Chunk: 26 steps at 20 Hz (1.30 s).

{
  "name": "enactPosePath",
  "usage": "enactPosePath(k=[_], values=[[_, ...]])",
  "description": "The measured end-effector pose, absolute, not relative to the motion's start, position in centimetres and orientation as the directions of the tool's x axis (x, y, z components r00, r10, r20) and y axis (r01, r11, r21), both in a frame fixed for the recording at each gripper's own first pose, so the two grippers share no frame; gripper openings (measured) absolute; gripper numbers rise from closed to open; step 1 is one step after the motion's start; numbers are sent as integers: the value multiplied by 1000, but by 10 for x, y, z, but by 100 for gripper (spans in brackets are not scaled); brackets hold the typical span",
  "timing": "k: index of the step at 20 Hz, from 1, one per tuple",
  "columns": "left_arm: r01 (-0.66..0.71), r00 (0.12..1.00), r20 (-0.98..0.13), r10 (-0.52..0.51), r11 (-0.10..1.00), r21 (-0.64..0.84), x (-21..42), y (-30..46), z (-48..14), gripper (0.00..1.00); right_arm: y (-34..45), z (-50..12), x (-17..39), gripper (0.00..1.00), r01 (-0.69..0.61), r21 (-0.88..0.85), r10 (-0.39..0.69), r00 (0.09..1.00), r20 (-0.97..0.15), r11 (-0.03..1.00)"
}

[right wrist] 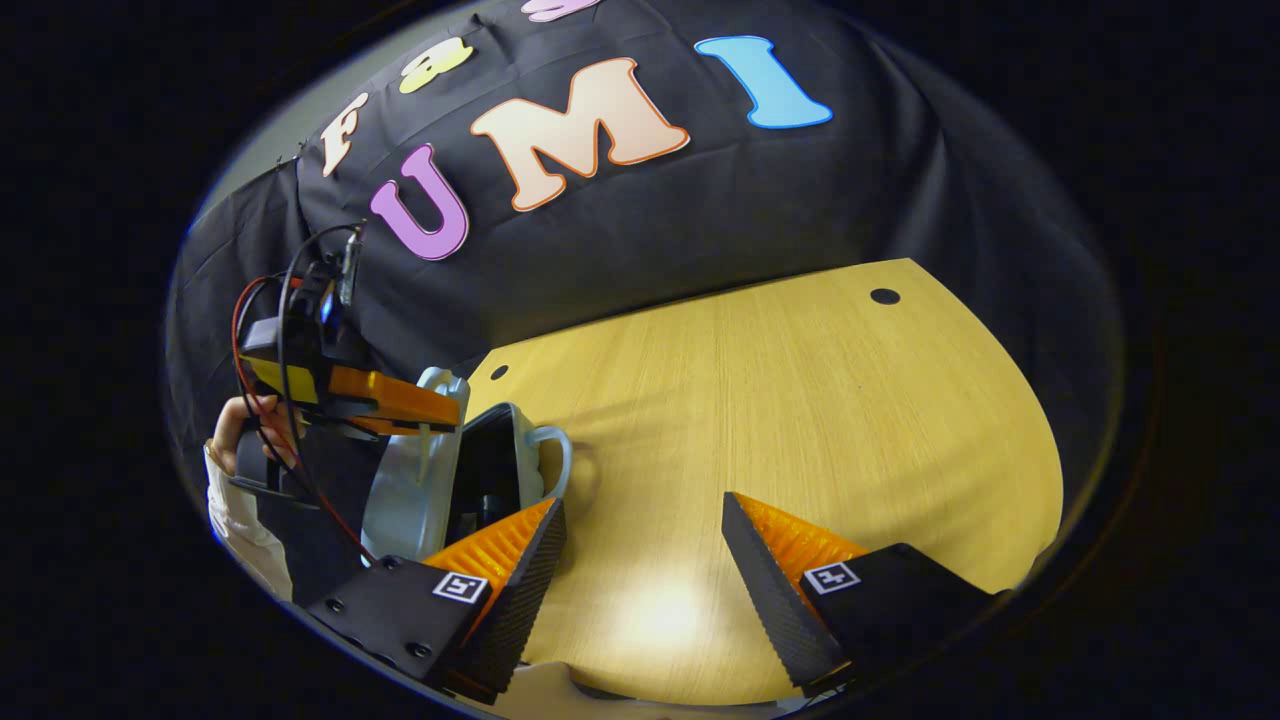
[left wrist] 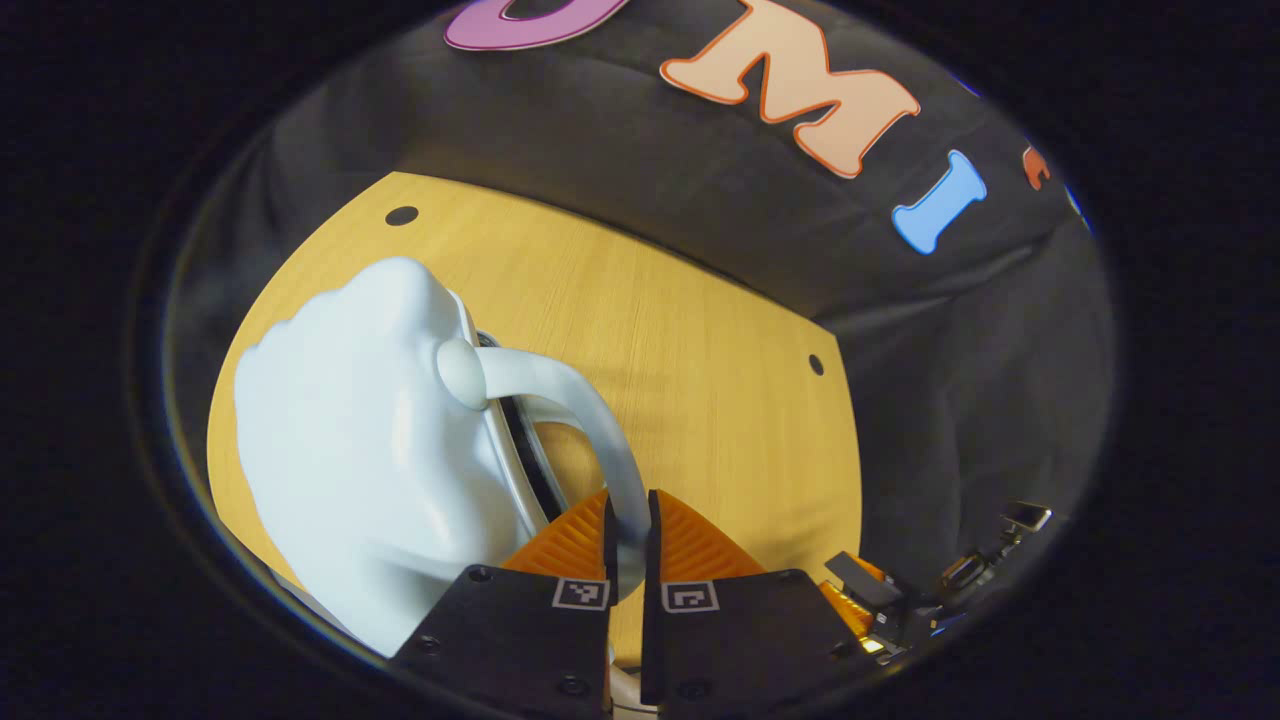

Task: First open the suitcase, pack the skin care products into it, and then close the suitcase.

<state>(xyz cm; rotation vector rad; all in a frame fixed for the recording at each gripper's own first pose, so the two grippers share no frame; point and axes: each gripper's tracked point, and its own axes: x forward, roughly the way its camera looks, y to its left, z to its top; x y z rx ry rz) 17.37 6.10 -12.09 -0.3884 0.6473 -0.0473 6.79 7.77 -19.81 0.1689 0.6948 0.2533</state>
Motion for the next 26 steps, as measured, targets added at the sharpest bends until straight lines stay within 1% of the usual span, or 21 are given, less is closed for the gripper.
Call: enactPosePath(k=[3, 4, 5, 6, 10, 11, 12, 13, 14, 15, 16, 17, 18, 19, 20, 21, 22, 23, 26], values=[[-102, 764, -630, -135, 940, -325, 187, 53, -141, 5, 65, -197, 71, 98, -164, 239, 280, 740, -612, 957], [-108, 754, -645, -123, 946, -306, 190, 52, -147, 5, 61, -197, 71, 94, -165, 241, 282, 737, -614, 956], [-116, 745, -659, -108, 951, -287, 193, 51, -151, 5, 57, -197, 72, 98, -167, 239, 283, 735, -617, 956], [-126, 733, -674, -93, 955, -268, 196, 50, -156, 5, 54, -197, 73, 98, -172, 238, 285, 733, -618, 956], [-159, 702, -712, -29, 967, -197, 203, 48, -170, 10, 46, -192, 81, 98, -187, 241, 298, 740, -602, 952], [-169, 698, -716, -11, 969, -180, 203, 48, -171, 14, 45, -191, 84, 98, -190, 243, 301, 743, -598, 951], [-177, 698, -716, 10, 971, -160, 203, 49, -169, 14, 43, -191, 85, 94, -192, 245, 303, 743, -596, 950], [-185, 699, -715, 35, 974, -133, 204, 52, -170, 17, 39, -188, 85, 98, -194, 246, 306, 745, -594, 950], [-191, 701, -710, 64, 977, -100, 202, 56, -169, 22, 38, -188, 86, 94, -195, 247, 307, 745, -592, 949], [-193, 704, -704, 89, 979, -70, 203, 55, -169, 31, 35, -186, 86, 98, -196, 249, 309, 746, -590, 949], [-198, 708, -697, 113, 979, -43, 202, 54, -167, 33, 33, -184, 86, 94, -197, 250, 310, 749, -585, 948], [-202, 710, -690, 140, 979, -8, 198, 54, -163, 35, 31, -182, 86, 94, -198, 249, 310, 755, -578, 948], [-201, 722, -672, 168, 979, 30, 194, 53, -159, 37, 27, -181, 87, 98, -194, 249, 306, 760, -573, 949], [-207, 737, -644, 205, 976, 74, 188, 55, -153, 48, 25, -180, 86, 98, -190, 251, 303, 765, -568, 949], [-221, 749, -614, 248, 968, 122, 185, 59, -150, 74, 23, -179, 84, 94, -189, 253, 303, 768, -564, 949], [-244, 753, -591, 289, 957, 157, 171, 61, -143, 100, 22, -177, 82, 98, -190, 255, 305, 769, -562, 948], [-262, 756, -576, 312, 950, 172, 164, 62, -143, 100, 19, -175, 79, 94, -194, 253, 306, 772, -558, 948], [-272, 757, -569, 322, 947, 173, 158, 56, -144, 96, 19, -174, 77, 98, -199, 249, 307, 774, -554, 948], [-283, 760, -566, 320, 946, 154, 136, 38, -148, 96, 18, -168, 69, 98, -218, 243, 318, 781, -538, 945]])
